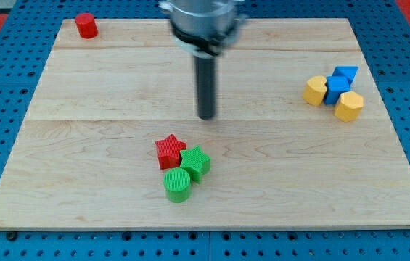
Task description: Push the yellow hexagon to the bottom of yellow heart
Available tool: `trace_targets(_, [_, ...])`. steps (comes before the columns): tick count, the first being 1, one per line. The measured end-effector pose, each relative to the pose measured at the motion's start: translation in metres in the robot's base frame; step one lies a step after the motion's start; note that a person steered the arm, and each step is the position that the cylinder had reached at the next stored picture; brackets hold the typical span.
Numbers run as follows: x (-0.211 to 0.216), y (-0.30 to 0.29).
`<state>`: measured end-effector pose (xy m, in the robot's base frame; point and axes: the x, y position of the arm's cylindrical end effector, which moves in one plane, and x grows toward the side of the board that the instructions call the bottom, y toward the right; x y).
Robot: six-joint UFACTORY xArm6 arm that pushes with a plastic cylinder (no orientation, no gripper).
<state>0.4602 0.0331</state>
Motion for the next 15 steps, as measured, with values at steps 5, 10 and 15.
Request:
trace_targets(5, [-0.004,0.228])
trace_targets(10, [-0.035,0.236])
trace_targets(15, [-0.044,0.183])
